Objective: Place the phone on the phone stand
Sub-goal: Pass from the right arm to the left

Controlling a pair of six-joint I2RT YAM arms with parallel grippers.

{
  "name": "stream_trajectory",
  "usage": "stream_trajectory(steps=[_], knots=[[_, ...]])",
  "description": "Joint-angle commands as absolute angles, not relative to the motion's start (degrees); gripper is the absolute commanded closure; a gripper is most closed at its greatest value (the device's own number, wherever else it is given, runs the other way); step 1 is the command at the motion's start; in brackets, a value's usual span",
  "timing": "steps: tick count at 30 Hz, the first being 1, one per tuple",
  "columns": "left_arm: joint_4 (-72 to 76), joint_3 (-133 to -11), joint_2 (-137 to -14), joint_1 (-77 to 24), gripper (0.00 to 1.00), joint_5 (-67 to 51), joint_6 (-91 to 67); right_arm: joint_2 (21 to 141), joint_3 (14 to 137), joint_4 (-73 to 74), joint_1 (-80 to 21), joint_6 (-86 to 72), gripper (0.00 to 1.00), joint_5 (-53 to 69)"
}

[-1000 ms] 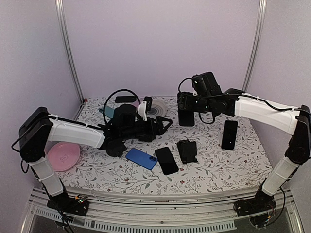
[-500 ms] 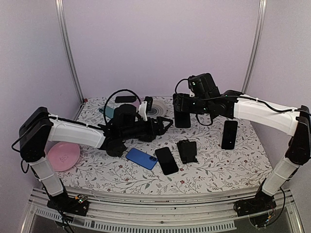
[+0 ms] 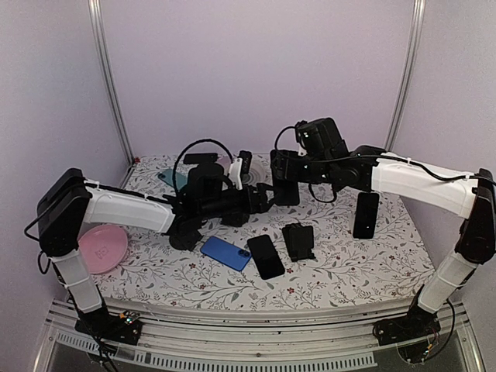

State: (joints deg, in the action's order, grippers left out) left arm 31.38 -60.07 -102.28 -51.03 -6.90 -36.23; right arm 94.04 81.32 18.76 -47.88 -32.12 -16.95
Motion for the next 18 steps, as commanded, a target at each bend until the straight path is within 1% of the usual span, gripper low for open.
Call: stream_trajectory(steps=[1, 11, 12, 16, 18], knots=[[31.6, -62.7, -103.9, -52.0, 0.21, -9.0, -35.6, 92.2, 81.8, 15.1, -48.9, -32.5, 0.45, -16.6], [29.5, -66.4, -106.3, -52.1, 0.48, -11.3, -35.9, 92.9, 82.5, 15.7, -49.7, -32.3, 0.45, -16.8], [29.5, -66.5, -106.4, -52.1, 0.52, -11.4, -35.9, 92.9, 82.6, 15.7, -49.7, -32.3, 0.45, -16.8], [29.4, -66.6, -106.6, -52.1, 0.79, -11.2, -36.3, 92.9, 82.6, 15.7, -49.8, -32.3, 0.45, -16.9], [29.5, -66.6, -106.6, -52.2, 0.9, -11.2, -36.4, 93.0, 82.5, 15.8, -49.9, -32.3, 0.45, -16.9]])
